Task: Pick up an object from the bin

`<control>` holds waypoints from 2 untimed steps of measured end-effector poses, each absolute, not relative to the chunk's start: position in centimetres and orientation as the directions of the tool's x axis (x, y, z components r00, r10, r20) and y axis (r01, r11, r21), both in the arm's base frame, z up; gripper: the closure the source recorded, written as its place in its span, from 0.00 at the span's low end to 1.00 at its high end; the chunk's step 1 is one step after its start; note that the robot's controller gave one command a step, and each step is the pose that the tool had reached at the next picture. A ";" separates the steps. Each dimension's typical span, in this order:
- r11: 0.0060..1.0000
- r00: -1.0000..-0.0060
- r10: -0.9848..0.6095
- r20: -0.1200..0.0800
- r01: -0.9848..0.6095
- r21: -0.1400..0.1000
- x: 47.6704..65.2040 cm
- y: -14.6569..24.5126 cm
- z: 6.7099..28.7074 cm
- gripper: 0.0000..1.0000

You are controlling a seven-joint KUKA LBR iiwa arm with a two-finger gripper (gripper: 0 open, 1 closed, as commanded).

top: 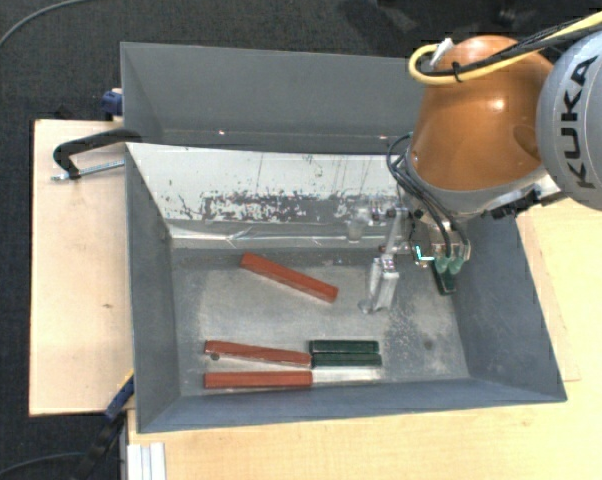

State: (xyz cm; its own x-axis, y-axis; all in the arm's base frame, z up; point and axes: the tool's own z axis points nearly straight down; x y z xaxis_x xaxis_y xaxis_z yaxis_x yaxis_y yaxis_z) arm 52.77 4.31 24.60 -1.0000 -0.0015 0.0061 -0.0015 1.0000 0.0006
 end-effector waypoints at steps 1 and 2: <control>1.000 -1.000 0.003 0.007 0.003 -0.001 54.5 -4.5 12.4 0.00; 0.998 -0.998 0.055 0.004 0.055 0.004 56.9 1.8 6.8 0.00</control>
Offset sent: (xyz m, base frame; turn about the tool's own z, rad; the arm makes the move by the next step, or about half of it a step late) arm 0.0183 -0.0850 -0.1178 -0.0014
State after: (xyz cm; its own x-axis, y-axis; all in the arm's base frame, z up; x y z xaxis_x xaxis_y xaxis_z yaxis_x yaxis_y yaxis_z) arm 56.85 1.80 6.75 -0.9985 0.0553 0.0037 0.0553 0.9985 0.0043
